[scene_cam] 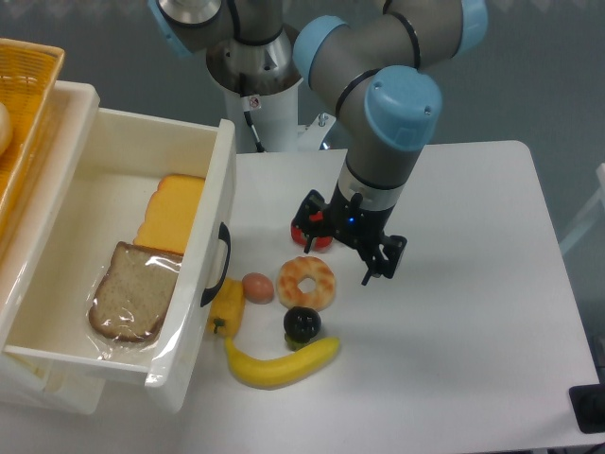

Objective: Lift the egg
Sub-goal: 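Move the open gripper down toward the food items beside the drawer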

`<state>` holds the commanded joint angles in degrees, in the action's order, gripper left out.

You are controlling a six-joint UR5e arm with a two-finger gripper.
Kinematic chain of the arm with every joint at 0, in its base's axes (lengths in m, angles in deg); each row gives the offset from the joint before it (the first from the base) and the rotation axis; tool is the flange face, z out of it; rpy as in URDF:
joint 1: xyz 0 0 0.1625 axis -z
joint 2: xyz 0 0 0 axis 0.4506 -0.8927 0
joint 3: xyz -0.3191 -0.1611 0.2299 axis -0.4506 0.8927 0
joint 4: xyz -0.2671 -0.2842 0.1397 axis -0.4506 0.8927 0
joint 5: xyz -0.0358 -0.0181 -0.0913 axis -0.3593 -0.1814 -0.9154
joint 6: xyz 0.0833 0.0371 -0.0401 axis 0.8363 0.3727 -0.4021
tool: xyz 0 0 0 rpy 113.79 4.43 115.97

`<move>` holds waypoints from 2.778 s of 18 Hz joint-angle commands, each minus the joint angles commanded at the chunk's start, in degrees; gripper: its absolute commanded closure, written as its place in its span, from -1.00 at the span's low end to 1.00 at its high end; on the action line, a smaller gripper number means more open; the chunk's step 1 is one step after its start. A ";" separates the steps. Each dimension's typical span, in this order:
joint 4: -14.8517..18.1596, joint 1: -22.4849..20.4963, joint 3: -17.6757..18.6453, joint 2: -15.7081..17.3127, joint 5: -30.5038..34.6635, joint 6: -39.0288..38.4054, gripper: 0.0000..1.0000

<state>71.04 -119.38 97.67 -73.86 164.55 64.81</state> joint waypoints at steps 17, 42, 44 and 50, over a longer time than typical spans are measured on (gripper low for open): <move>-7.91 0.62 7.56 -2.64 -0.26 1.58 -1.00; -9.49 5.36 7.30 -7.56 -0.09 40.59 -1.00; -9.49 5.80 7.99 -7.56 0.09 42.44 -1.00; -9.32 6.06 12.73 -6.95 2.46 50.54 -1.00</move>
<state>61.72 -113.31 110.41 -80.80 167.01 115.35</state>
